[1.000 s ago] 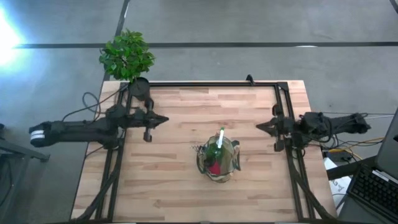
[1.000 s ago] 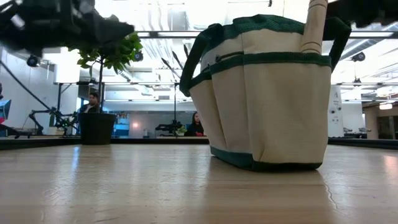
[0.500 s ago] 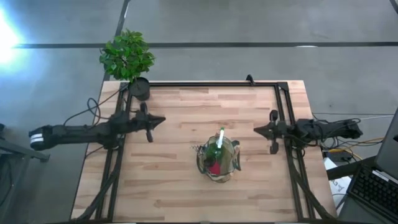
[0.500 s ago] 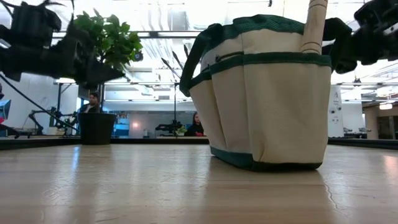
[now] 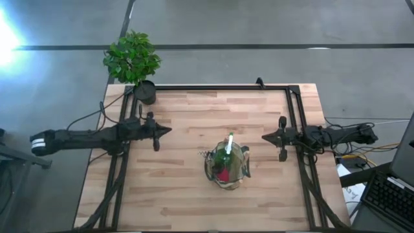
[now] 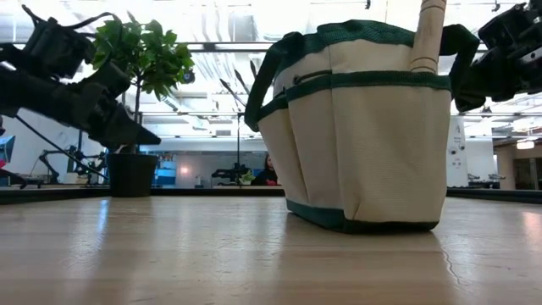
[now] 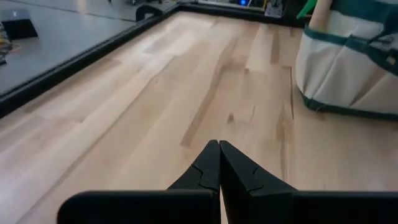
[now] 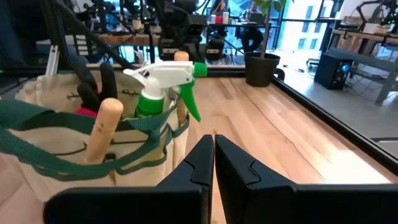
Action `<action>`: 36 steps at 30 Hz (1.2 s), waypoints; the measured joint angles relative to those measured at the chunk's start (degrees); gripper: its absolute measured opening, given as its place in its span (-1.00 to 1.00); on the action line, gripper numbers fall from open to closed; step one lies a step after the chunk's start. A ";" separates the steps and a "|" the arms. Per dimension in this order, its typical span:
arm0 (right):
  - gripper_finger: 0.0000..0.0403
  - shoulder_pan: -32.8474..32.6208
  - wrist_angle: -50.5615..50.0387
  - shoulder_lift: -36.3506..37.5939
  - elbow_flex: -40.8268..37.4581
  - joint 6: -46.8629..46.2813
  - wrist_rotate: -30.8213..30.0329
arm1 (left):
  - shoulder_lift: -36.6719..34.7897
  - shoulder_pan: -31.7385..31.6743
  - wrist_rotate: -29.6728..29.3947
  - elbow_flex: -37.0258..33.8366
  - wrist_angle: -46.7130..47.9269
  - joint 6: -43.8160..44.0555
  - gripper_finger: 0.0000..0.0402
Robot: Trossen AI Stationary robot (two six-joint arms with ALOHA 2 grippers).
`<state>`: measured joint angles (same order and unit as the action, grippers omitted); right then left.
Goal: Pick & Place Garden tools in Gardening bag
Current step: Return to Home Position
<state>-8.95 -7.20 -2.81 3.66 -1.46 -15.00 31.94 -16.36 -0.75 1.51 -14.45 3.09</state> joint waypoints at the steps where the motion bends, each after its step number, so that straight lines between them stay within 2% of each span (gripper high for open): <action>1: -0.96 0.00 0.03 0.04 0.00 -0.06 0.01 | -0.43 0.00 0.00 -0.16 0.55 0.00 -0.99; 4: -0.96 -0.02 0.68 0.22 -0.09 0.03 0.00 | -3.62 0.04 0.02 -0.95 2.67 -0.06 -0.99; 6: -0.96 -0.02 2.00 0.49 -0.55 0.14 -0.04 | -7.13 0.07 0.00 -0.95 8.24 -0.05 -0.99; 9: -0.96 0.02 9.43 0.94 -2.98 0.12 -0.03 | -12.85 0.07 0.20 -0.80 14.18 -0.06 -0.99; 14: -0.96 1.68 10.00 0.61 -3.19 0.13 0.47 | -19.65 0.11 0.24 -0.97 13.40 -0.07 -0.99; 23: -0.96 8.69 9.98 -0.57 -3.17 0.08 0.45 | -31.95 0.15 0.18 -1.04 13.96 -0.04 -0.99; 36: -0.96 9.11 9.99 -0.42 -3.17 0.05 0.44 | -31.60 0.39 0.35 -1.13 14.18 -0.07 -0.99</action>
<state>0.16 2.79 -3.22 0.49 -1.41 -14.57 0.34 -15.97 -0.40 0.38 -0.27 3.03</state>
